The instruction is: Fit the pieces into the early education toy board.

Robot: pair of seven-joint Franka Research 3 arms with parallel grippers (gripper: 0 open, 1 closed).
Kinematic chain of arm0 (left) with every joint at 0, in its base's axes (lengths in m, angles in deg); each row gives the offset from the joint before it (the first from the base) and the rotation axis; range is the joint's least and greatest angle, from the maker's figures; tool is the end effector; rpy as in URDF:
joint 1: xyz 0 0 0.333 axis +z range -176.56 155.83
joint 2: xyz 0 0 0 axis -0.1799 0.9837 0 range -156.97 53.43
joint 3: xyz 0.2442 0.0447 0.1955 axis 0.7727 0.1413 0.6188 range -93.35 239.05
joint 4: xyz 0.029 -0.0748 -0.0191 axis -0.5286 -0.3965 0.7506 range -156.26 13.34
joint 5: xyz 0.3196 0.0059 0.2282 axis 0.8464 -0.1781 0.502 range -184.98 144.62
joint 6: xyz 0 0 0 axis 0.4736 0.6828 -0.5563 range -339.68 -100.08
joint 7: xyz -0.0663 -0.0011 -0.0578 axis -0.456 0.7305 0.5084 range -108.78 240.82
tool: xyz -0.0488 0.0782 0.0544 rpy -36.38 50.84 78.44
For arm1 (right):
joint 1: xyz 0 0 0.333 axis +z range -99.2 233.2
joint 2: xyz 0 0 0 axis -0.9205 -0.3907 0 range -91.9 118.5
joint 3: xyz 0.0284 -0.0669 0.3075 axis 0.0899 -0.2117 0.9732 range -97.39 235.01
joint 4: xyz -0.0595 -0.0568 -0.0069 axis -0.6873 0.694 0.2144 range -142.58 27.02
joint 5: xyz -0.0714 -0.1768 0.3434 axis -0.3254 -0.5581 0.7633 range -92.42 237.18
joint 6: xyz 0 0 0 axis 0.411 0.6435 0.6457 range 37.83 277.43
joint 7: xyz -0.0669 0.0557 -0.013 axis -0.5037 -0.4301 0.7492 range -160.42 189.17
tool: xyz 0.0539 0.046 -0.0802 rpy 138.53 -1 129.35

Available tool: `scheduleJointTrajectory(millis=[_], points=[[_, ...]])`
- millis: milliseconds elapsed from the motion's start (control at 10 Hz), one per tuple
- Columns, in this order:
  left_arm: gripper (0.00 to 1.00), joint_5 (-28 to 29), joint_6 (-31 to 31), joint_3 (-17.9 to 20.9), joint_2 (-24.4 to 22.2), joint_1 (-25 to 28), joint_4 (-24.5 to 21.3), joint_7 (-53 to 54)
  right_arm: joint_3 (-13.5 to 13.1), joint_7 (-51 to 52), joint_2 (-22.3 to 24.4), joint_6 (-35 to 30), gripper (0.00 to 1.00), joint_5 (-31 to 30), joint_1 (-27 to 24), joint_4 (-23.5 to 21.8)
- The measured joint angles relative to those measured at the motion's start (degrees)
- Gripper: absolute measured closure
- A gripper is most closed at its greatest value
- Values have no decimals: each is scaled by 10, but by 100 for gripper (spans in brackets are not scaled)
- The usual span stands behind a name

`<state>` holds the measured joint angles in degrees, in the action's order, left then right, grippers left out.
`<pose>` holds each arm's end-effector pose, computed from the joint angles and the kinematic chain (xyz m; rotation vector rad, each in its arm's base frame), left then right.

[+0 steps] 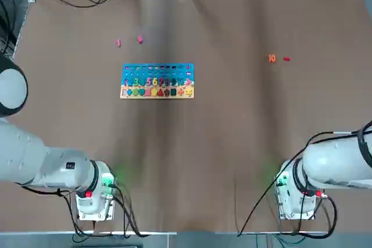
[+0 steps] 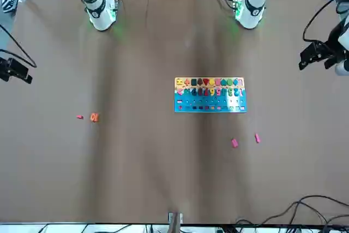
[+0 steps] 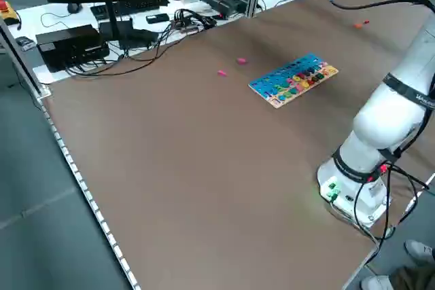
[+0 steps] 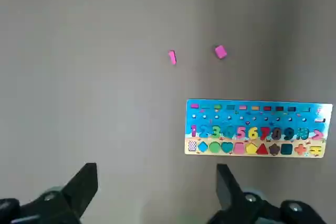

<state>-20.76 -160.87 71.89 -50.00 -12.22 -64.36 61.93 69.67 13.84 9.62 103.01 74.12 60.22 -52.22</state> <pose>0.5568 -0.0283 0.6469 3.1310 0.0340 -0.0060 0.5728 -0.0564 0.6222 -3.1061 0.1751 -0.0228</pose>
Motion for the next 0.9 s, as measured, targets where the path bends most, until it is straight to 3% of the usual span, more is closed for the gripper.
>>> scheduleJointTrajectory(millis=[600, 800, 900], points=[[2, 0, -3, -1, 0, 0, 0, 1, 3, 0, 0, 0, 1, 0, 1, 0], [15, 0, -3, -5, -2, -1, -22, 1, 4, 0, -3, -6, 1, 1, 1, -5], [29, 0, -23, -12, -8, -1, -59, 1, 4, 0, -13, -11, 1, 1, 2, -12]])
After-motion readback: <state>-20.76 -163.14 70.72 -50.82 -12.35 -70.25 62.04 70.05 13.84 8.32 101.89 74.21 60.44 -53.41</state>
